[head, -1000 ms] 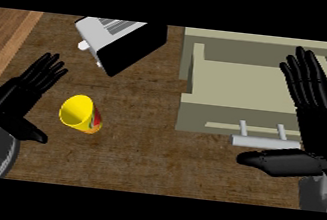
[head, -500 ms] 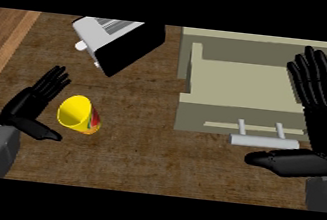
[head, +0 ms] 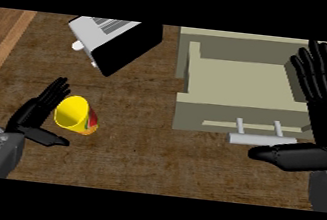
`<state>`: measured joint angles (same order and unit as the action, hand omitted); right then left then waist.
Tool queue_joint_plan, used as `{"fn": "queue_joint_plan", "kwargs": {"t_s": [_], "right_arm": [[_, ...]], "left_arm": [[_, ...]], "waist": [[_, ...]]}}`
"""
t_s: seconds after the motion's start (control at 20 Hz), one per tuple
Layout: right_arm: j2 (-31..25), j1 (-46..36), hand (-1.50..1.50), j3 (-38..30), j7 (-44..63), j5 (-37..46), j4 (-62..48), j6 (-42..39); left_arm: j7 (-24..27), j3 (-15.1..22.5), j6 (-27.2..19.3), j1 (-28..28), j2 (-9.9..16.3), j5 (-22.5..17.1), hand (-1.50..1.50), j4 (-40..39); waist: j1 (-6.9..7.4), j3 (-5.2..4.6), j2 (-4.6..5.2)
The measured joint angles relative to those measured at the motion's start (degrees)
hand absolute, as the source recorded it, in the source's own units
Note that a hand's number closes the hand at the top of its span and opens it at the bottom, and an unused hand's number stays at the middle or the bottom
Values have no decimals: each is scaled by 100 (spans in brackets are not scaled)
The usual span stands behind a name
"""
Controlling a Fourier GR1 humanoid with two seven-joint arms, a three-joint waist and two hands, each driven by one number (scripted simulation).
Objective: Pick up the cup, place it into the drawer and close the drawer
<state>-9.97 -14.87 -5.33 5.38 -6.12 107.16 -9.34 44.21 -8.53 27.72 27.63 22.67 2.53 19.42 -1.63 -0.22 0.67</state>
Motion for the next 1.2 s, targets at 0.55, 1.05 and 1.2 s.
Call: {"fn": "queue_joint_plan", "kwargs": {"t_s": [0.55,1.05,1.2], "right_arm": [[-42,-214,-150,-15,198,-54,-15,-3],[-19,-243,-150,29,211,-11,-18,6],[-55,-200,-150,12,212,-32,9,-37]], "left_arm": [[568,31,-296,237,-196,151,-150,-572],[874,134,-432,288,-459,289,-150,-764],[855,156,-385,351,-578,297,-150,-808]], "waist": [[-62,-10,24],[-102,-16,44],[-113,-16,42]]}}
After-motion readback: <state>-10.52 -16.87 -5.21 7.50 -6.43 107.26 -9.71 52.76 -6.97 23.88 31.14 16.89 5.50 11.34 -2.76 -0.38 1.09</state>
